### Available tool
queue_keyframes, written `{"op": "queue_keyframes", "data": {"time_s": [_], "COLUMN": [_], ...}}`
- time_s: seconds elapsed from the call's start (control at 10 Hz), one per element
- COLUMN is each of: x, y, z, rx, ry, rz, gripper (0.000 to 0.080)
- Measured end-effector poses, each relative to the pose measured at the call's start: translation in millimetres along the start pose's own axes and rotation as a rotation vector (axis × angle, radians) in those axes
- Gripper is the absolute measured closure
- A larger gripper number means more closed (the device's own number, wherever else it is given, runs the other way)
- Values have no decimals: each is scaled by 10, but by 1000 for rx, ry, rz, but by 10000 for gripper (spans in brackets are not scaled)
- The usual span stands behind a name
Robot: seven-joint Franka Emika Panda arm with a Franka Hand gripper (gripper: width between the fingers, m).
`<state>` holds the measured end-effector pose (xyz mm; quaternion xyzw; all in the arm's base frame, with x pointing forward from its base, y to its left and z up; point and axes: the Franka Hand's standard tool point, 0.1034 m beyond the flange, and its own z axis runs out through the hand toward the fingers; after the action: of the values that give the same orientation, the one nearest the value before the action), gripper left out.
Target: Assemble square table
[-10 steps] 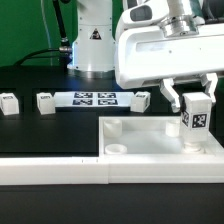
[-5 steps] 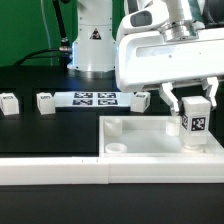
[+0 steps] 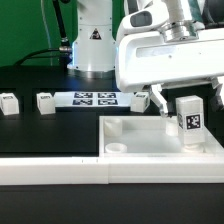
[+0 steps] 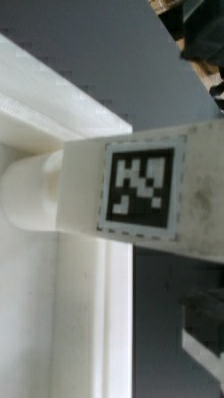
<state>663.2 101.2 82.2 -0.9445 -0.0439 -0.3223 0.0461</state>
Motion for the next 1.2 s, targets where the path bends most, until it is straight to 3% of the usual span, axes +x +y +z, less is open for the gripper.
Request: {"op": "queue_keyframes", "data": {"time_s": [0.5, 0.6, 0.8, 0.9, 1.1, 1.2], "x": [-8, -1, 79, 23, 11, 33], "y": [11, 57, 1, -30, -59, -60], "z": [4, -14, -42, -5, 30, 44], "rx": [1, 8, 20, 30, 65, 70], "ry": [-11, -81, -110, -162, -355, -379], "rz": [1, 12, 10, 13, 22, 22], "gripper": [151, 151, 151, 151, 151, 151]}}
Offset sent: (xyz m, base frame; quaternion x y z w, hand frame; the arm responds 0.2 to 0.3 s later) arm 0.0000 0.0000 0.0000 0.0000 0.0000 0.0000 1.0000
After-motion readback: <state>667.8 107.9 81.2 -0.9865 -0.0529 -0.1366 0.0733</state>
